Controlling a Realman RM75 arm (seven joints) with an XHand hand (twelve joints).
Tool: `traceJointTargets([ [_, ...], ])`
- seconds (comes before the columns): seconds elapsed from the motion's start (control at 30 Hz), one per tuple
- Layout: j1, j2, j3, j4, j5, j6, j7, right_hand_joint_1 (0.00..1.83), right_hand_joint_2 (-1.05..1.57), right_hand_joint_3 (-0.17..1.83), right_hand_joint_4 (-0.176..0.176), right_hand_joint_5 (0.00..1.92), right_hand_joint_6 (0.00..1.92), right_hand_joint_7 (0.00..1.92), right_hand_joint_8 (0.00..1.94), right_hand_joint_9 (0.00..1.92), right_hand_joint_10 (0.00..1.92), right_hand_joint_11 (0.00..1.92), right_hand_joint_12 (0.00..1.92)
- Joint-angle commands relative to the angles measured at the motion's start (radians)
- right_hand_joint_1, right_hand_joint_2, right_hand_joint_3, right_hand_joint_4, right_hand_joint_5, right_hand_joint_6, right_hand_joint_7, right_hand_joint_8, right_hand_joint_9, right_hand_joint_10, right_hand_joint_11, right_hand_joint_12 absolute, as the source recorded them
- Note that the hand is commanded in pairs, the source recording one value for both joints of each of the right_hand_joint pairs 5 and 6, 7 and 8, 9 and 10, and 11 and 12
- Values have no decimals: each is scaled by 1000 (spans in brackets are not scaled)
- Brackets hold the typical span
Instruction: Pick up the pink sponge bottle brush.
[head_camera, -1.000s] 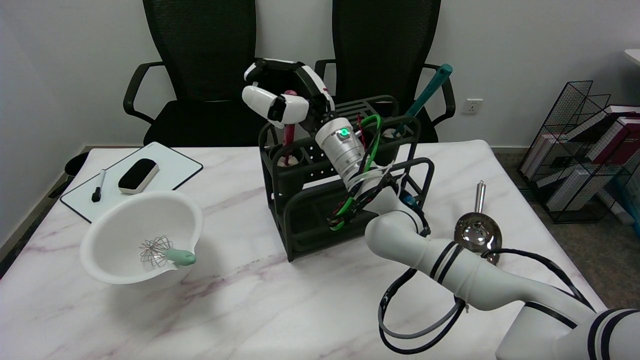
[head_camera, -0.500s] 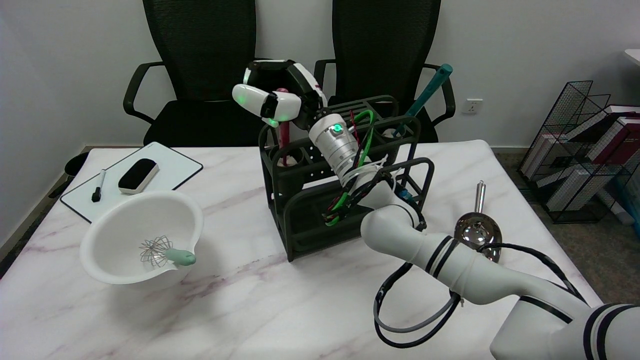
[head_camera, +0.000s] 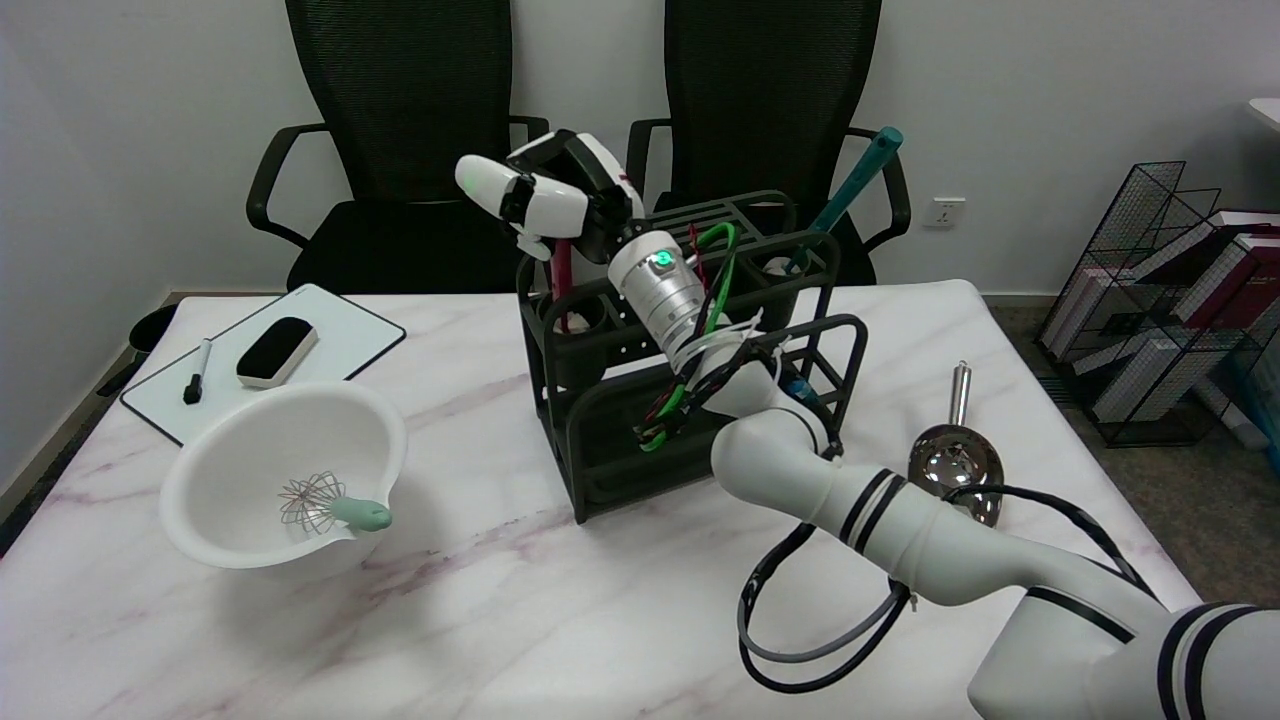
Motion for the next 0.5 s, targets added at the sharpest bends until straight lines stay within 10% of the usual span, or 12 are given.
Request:
traceJointTargets([
  [0.03, 26, -12, 5, -22, 4, -7, -1, 1003, 465, 880, 0, 1920, 1920, 1920, 1920, 1817, 1817, 1920, 1920],
  [0.5, 68, 5, 34, -15, 46, -116, 7, 930, 1526, 602, 0, 1920, 1920, 1920, 1920, 1920, 1920, 1920, 1920],
])
